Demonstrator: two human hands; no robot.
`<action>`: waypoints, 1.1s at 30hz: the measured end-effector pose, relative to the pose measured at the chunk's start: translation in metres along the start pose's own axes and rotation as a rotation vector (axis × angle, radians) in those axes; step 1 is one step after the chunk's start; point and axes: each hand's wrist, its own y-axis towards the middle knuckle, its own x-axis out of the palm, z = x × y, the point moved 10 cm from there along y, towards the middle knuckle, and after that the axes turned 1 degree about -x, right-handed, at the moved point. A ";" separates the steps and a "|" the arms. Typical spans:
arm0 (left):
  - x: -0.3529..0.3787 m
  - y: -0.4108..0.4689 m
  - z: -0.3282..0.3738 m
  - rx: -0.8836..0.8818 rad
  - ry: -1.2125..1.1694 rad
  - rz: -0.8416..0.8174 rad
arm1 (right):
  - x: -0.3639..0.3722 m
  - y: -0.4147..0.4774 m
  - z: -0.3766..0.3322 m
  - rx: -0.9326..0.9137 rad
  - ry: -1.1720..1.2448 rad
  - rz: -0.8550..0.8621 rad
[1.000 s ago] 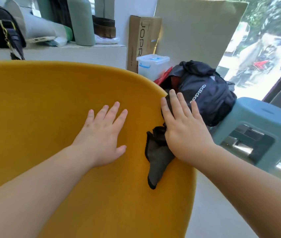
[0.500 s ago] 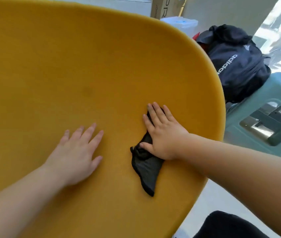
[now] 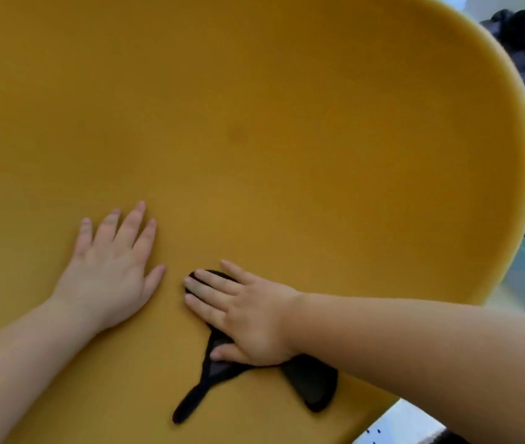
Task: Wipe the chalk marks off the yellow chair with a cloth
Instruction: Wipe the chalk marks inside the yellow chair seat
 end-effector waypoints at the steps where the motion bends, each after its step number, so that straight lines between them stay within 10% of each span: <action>1: 0.001 0.001 0.009 0.012 -0.046 0.013 | 0.009 -0.023 0.010 0.017 0.011 -0.035; 9: -0.002 -0.018 0.007 -0.153 -0.266 -0.003 | -0.045 -0.106 0.237 0.613 -0.340 -0.019; 14: -0.001 -0.075 -0.016 -0.285 -0.262 -0.136 | -0.054 -0.021 0.211 0.907 0.004 0.225; 20: 0.005 -0.161 -0.036 -0.289 -0.165 -0.395 | -0.027 0.056 0.027 0.618 0.434 0.182; 27: -0.003 -0.194 -0.054 -0.134 -0.120 -0.550 | -0.011 -0.001 -0.115 -0.062 0.389 0.045; 29: -0.013 -0.195 -0.067 -0.123 -0.099 -0.564 | 0.000 -0.012 -0.080 -0.037 0.327 0.039; 33: -0.049 -0.194 -0.115 -0.156 -0.078 -0.493 | 0.006 -0.017 0.053 0.586 0.340 0.028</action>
